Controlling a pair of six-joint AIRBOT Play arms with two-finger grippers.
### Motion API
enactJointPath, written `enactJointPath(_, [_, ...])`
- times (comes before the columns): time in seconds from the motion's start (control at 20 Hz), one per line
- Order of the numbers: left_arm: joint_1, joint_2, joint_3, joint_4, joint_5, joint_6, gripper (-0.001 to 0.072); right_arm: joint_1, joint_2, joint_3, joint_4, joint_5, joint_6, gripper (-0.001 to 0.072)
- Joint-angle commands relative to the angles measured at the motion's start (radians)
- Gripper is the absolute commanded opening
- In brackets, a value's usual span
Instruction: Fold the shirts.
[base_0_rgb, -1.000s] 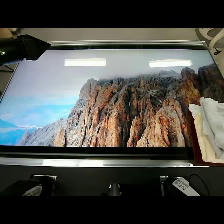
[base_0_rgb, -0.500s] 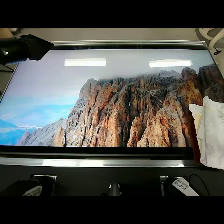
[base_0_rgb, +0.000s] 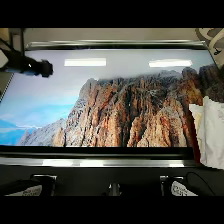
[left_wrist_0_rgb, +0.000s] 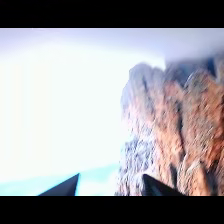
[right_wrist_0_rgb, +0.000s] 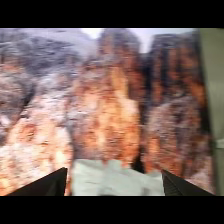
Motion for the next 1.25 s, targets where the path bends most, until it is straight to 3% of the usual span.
enactJointPath(0.0, [0.0,-0.004,-0.199,0.021,-0.146,-0.026,0.061,0.255,-0.158,0.015,0.05,0.27,0.103,0.0613])
enactJointPath(0.2, [0.021,0.08,-0.414,-0.007,-0.027,-0.152,0.0609,0.372,-0.27,0.013,0.052,0.338,0.113,0.0692])
enactJointPath(1.2, [0.025,0.075,-0.413,-0.001,-0.025,-0.15,0.061,0.389,-0.283,0.014,0.033,0.338,0.121,0.0688])
